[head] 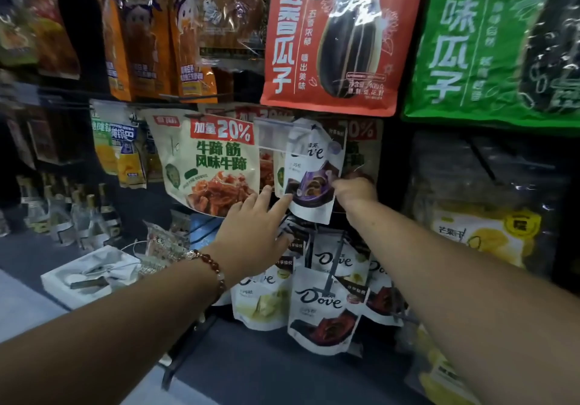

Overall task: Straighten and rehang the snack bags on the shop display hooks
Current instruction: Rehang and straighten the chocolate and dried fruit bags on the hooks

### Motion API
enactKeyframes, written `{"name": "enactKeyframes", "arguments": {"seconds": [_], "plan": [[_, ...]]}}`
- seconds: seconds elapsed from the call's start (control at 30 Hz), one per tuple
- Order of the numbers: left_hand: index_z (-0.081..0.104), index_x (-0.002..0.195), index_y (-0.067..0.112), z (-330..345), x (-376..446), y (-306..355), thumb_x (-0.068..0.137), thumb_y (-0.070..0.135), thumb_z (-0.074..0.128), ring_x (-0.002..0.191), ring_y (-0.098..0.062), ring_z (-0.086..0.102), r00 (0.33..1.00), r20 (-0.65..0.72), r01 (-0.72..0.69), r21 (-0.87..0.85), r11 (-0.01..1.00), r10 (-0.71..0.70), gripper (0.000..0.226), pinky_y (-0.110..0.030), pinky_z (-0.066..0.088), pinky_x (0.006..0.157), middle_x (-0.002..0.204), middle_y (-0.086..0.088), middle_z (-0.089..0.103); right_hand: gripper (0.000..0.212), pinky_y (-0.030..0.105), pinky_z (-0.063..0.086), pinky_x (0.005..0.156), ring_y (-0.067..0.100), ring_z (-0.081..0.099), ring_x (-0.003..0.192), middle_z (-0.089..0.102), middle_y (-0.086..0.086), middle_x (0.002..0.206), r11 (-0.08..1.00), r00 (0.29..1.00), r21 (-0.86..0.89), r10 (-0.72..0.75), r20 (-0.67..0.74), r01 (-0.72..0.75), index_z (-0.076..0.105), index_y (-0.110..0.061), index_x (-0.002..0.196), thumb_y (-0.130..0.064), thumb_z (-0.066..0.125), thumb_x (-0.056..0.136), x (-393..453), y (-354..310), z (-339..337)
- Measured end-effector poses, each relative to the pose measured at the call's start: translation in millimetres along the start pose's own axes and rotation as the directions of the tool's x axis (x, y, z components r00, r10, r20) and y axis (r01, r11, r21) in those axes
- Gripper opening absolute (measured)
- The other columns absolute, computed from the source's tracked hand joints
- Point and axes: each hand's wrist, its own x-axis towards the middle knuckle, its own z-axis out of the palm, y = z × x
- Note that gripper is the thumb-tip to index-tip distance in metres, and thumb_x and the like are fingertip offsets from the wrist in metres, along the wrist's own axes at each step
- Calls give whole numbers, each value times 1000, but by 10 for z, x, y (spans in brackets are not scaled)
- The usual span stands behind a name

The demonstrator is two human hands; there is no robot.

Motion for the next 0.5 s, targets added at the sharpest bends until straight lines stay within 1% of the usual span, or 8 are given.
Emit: {"name": "enactKeyframes", "arguments": {"seconds": [0.03, 0.1, 0.17, 0.23, 0.3, 0.37, 0.43, 0.5], "plan": [[1, 157, 28, 0, -16, -9, 100, 54, 35, 149, -32, 16, 1000, -2, -11, 15, 1000, 12, 71, -46, 24, 118, 164, -13, 5, 49, 40, 49, 96, 34, 61, 110, 66, 15, 118, 1000, 1000, 16, -2, -15, 2, 67, -6, 113, -48, 65, 88, 9, 19, 7], [0, 157, 28, 5, -63, -13, 100, 55, 35, 149, -33, 13, 998, 24, -53, 71, 996, 52, 71, -48, 21, 119, 164, -13, 2, 35, 41, 51, 94, 32, 63, 103, 68, 12, 110, 994, 999, 106, -40, -7, 41, 68, -9, 105, -40, 67, 88, -39, 68, 12], [-1, 156, 29, 3, -141, -10, 100, 56, 33, 150, -34, 11, 995, 53, -92, 117, 989, 87, 71, -49, 20, 119, 165, -14, 0, 17, 35, 52, 81, 26, 63, 88, 69, 8, 94, 988, 994, 124, -101, 30, 96, 65, -12, 89, -29, 63, 91, -154, 125, 4], [0, 156, 29, -20, -244, -14, 100, 57, 31, 150, -32, 12, 994, 66, -95, 118, 988, 88, 70, -47, 20, 120, 165, -13, 0, 22, 30, 44, 69, 23, 59, 78, 66, 10, 83, 985, 987, 111, -144, 74, 135, 60, -5, 82, -23, 59, 94, -299, 164, -39], [3, 156, 29, -58, -370, -29, 100, 56, 31, 149, -31, 15, 996, 62, -73, 97, 993, 67, 69, -46, 22, 119, 164, -13, 3, 25, 31, 46, 69, 28, 64, 81, 71, 16, 93, 976, 976, 161, -170, 138, 148, 62, 3, 90, -21, 58, 94, -479, 169, -109], [5, 157, 29, -140, -501, -40, 100, 56, 32, 149, -29, 17, 997, 56, -57, 79, 995, 53, 68, -46, 23, 119, 164, -11, 6, 21, 32, 49, 72, 28, 66, 83, 72, 18, 97, 966, 957, 206, -202, 211, 158, 62, 0, 87, -19, 59, 95, -683, 189, -196], [7, 157, 29, -247, -629, -46, 100, 54, 35, 149, -29, 18, 997, 56, -62, 60, 996, 59, 68, -45, 22, 119, 164, -10, 8, 21, 27, 46, 66, 20, 63, 75, 71, 13, 87, 961, 940, 219, -225, 258, 170, 60, -6, 77, -16, 58, 95, -885, 221, -301], [8, 157, 29, -342, -750, -55, 99, 53, 38, 149, -29, 19, 998, 39, -52, 47, 998, 50, 69, -45, 22, 119, 164, -10, 9, 26, 20, 47, 59, 12, 63, 67, 68, 3, 78, 942, 925, 287, -258, 280, 176, 58, -14, 71, -13, 56, 97, -1069, 211, -418]]}}
